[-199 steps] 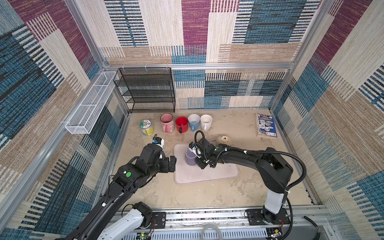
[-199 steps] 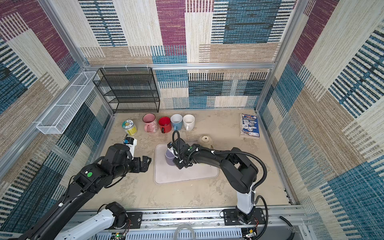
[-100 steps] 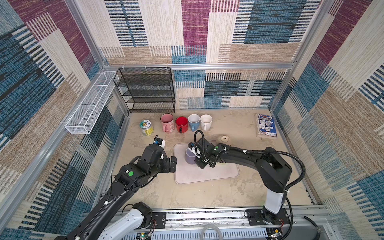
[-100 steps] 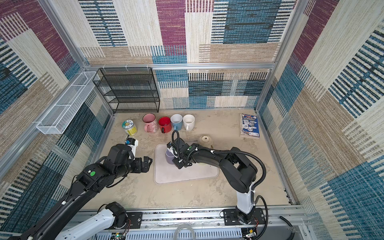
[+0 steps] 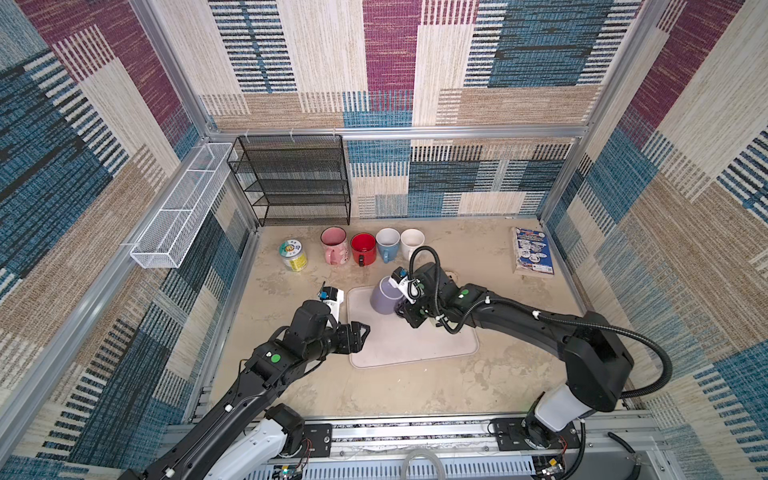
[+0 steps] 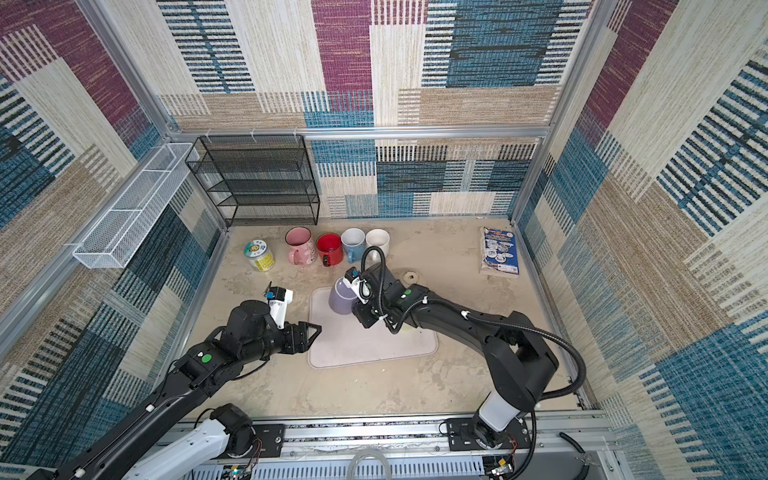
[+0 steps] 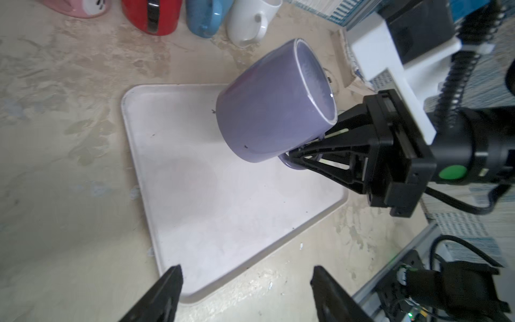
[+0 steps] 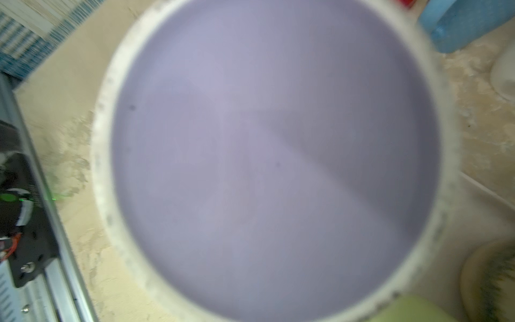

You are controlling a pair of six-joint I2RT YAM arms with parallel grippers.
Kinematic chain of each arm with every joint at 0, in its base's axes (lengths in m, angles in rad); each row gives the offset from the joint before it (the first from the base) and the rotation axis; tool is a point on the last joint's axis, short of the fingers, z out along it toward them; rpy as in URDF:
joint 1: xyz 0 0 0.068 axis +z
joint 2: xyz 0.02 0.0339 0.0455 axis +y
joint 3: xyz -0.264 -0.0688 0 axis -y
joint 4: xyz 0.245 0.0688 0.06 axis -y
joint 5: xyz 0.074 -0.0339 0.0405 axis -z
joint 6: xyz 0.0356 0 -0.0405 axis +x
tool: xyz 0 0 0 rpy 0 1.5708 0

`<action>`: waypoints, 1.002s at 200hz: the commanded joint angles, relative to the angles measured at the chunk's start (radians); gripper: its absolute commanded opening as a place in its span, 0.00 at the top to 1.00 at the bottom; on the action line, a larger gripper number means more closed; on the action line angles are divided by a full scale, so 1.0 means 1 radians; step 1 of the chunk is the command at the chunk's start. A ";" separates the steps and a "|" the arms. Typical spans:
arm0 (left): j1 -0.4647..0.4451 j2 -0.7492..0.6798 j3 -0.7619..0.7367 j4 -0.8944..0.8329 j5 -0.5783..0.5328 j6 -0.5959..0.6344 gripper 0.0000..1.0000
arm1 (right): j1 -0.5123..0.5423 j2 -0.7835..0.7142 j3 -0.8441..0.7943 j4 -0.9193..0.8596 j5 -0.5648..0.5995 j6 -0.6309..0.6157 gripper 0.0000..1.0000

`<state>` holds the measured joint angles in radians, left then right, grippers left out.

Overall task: Turn the mug right side up
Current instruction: 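Lift and tilt the lavender mug with the right gripper while the left gripper approaches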

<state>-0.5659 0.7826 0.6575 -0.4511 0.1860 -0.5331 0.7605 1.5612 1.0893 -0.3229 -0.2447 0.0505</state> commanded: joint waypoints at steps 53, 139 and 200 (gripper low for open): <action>0.000 0.062 -0.103 0.539 0.300 -0.102 0.55 | -0.137 -0.269 -0.172 0.471 -0.427 0.177 1.00; 0.000 0.200 -0.096 1.015 0.445 -0.205 0.56 | -0.217 -0.342 -0.251 0.796 -0.680 0.429 1.00; -0.001 0.250 -0.077 1.173 0.483 -0.233 0.57 | -0.234 -0.328 -0.261 0.901 -0.749 0.520 1.00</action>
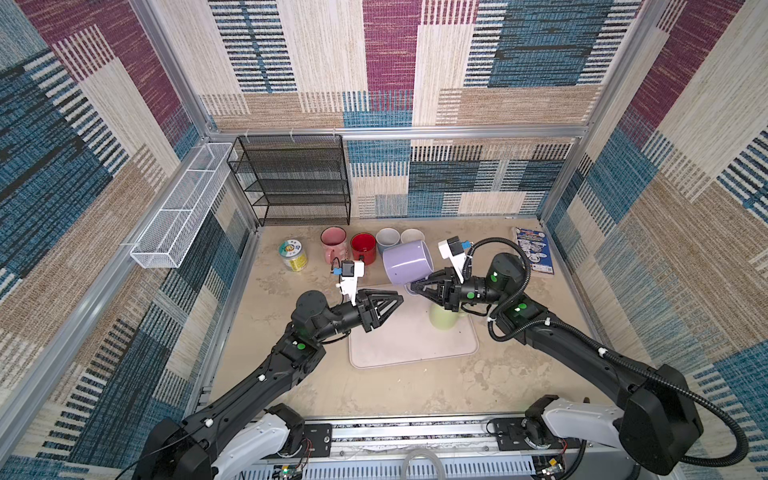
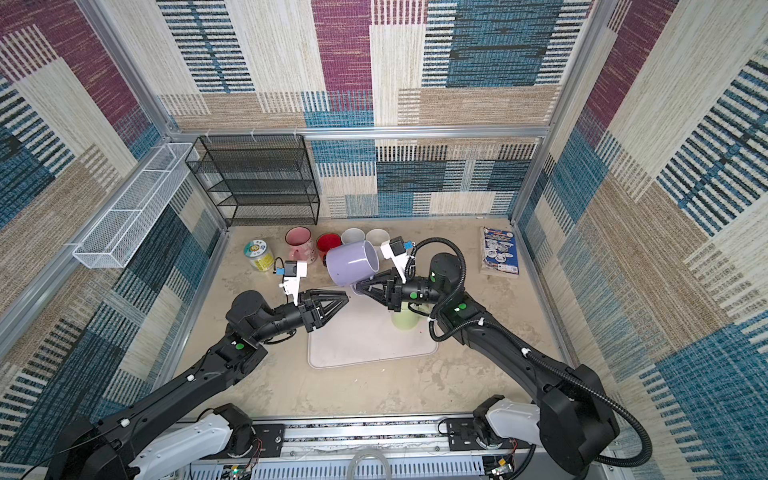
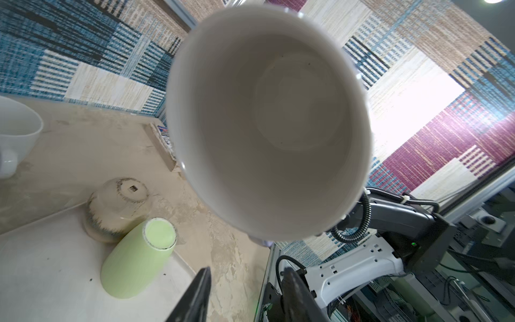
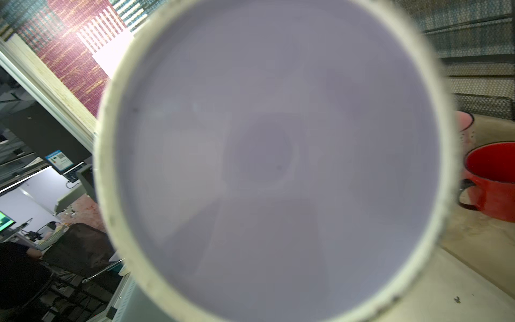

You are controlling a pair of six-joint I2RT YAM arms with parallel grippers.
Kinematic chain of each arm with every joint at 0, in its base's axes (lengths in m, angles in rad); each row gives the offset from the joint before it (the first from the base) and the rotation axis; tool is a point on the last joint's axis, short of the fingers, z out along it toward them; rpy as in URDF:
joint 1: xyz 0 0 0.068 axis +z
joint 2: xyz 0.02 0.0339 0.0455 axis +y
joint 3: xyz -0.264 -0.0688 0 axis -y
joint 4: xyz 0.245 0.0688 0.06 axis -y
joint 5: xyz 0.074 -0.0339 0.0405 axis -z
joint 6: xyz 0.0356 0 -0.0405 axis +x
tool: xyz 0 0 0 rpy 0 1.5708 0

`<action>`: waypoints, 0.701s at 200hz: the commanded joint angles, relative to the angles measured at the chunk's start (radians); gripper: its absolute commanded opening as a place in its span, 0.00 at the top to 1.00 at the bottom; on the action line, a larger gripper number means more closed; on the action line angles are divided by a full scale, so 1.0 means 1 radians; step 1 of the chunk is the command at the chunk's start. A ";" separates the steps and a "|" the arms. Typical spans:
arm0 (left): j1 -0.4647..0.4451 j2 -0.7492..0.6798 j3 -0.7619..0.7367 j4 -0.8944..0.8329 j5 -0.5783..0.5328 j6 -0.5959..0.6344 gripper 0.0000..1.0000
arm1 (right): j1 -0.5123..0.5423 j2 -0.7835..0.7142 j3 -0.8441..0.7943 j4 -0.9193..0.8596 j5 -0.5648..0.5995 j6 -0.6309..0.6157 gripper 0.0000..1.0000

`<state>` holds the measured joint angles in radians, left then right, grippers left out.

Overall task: Turn the mug right side up
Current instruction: 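Lift and tilt the lavender mug with the right gripper while the left gripper approaches, then insert the left gripper into the lavender mug opening and grasp its rim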

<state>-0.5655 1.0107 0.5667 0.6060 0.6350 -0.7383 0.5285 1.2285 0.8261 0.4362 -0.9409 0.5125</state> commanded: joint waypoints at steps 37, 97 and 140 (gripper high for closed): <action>-0.001 0.087 0.025 0.189 0.047 -0.059 0.66 | -0.002 0.027 0.002 0.170 -0.100 0.081 1.00; -0.002 0.131 0.055 0.242 0.060 -0.075 0.70 | -0.002 0.047 -0.012 0.183 -0.112 0.086 1.00; -0.002 0.158 0.061 0.274 0.067 -0.087 0.74 | -0.002 0.070 -0.018 0.221 -0.127 0.110 1.00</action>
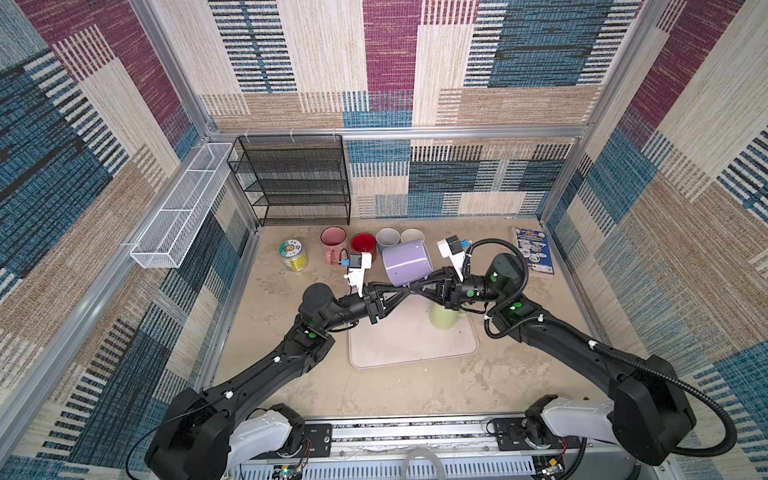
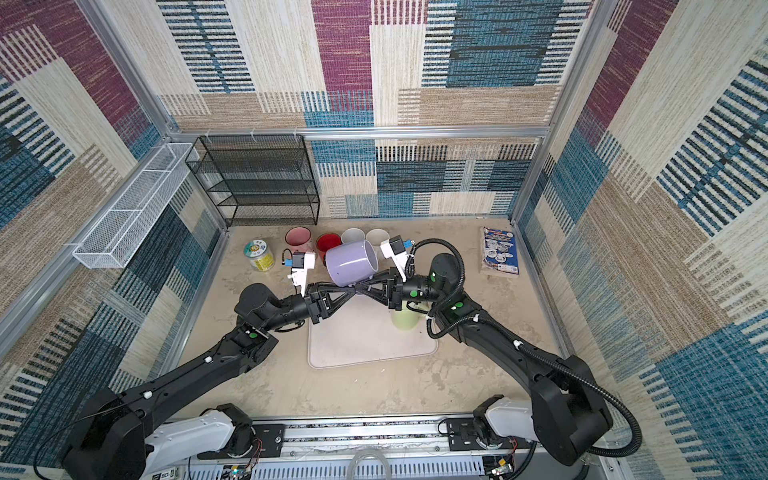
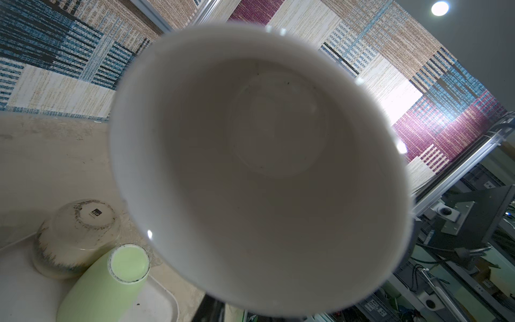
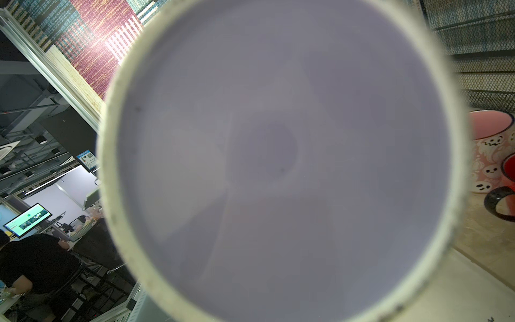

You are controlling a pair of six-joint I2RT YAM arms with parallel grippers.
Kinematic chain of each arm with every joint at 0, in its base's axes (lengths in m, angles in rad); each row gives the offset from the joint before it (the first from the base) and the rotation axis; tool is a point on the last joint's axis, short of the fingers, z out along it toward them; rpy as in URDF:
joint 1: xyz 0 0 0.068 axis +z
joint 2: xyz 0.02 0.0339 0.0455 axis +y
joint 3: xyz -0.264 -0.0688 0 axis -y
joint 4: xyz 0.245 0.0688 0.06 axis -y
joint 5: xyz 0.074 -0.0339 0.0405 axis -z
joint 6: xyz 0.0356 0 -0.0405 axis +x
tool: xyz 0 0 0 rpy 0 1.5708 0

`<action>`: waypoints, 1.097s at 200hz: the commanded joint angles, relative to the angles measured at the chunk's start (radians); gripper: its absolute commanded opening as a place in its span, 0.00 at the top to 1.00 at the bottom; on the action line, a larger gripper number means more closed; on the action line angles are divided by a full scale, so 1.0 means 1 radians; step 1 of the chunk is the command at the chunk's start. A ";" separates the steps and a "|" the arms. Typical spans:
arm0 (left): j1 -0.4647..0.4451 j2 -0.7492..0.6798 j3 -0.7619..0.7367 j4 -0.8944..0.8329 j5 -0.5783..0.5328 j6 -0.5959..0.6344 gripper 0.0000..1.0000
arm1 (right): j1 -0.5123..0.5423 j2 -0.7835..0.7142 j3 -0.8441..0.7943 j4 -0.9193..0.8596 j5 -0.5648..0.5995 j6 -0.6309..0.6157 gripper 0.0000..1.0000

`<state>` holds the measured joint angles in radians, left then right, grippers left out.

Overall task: Turn the mug right side up
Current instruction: 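Insert the left gripper into the lavender mug opening and grasp its rim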

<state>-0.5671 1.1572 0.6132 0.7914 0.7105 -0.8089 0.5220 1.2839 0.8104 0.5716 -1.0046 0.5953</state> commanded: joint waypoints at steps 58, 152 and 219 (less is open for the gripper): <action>0.000 0.042 0.028 0.138 -0.004 -0.036 0.83 | 0.004 0.051 -0.016 0.128 -0.066 0.049 1.00; -0.001 0.010 -0.026 0.131 -0.031 -0.018 1.00 | -0.013 0.075 -0.002 0.102 -0.048 0.032 0.83; -0.001 -0.033 -0.055 0.083 -0.051 0.016 1.00 | -0.031 0.069 0.011 0.089 -0.052 0.031 0.68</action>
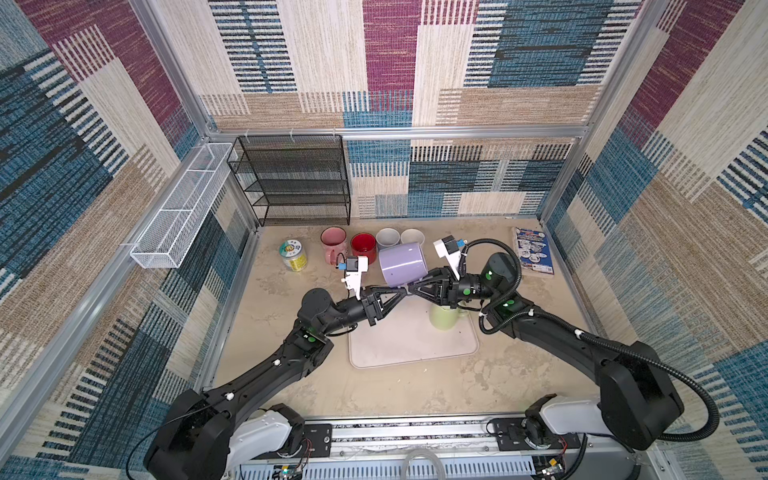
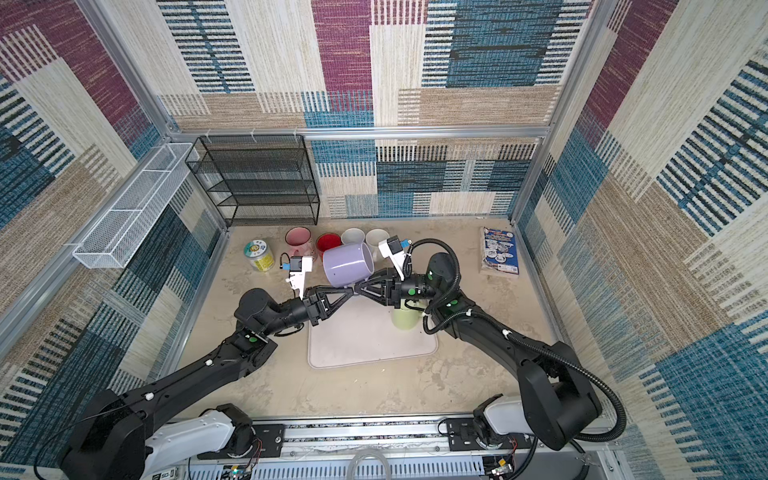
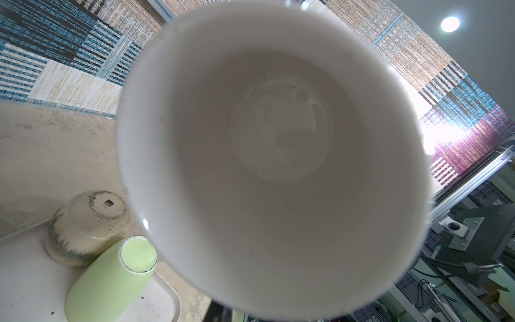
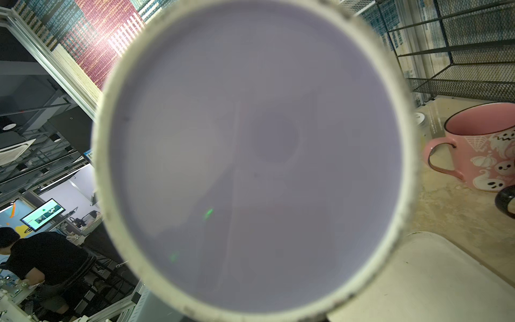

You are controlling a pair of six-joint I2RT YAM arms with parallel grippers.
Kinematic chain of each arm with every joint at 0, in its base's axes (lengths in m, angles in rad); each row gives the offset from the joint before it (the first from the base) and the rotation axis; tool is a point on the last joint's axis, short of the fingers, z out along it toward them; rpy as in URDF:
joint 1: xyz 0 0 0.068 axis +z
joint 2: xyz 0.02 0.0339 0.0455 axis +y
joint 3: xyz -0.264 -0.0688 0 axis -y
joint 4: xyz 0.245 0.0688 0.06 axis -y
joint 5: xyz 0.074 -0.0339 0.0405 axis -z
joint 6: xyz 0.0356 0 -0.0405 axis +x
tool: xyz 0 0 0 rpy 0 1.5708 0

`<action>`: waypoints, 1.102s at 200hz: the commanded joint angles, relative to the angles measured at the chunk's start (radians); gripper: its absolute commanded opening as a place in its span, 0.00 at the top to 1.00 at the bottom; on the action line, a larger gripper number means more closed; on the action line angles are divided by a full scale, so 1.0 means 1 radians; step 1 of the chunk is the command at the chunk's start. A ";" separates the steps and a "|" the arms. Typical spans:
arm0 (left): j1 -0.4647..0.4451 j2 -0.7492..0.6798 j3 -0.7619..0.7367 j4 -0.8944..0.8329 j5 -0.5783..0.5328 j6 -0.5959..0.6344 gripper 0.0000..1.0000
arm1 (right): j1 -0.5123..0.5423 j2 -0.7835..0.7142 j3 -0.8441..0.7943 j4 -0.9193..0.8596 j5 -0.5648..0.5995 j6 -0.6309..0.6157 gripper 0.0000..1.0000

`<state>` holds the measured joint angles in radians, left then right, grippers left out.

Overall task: Turn the mug right side up
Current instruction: 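Insert the left gripper into the lavender mug opening and grasp its rim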

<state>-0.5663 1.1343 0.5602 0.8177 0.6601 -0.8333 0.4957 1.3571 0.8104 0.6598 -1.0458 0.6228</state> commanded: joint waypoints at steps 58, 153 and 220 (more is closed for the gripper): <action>-0.001 0.002 -0.003 0.051 0.003 0.048 1.00 | -0.008 0.000 0.016 0.001 -0.014 0.011 0.99; -0.001 0.034 0.046 0.121 0.056 0.016 0.68 | -0.008 -0.009 -0.026 0.114 -0.067 0.069 1.00; -0.003 0.061 0.069 0.158 0.059 -0.004 0.74 | -0.006 0.010 -0.054 0.189 -0.086 0.124 1.00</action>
<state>-0.5671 1.1885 0.6025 0.8429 0.7147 -0.8341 0.4854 1.3586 0.7654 0.7956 -1.0725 0.7044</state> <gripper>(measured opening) 0.290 0.163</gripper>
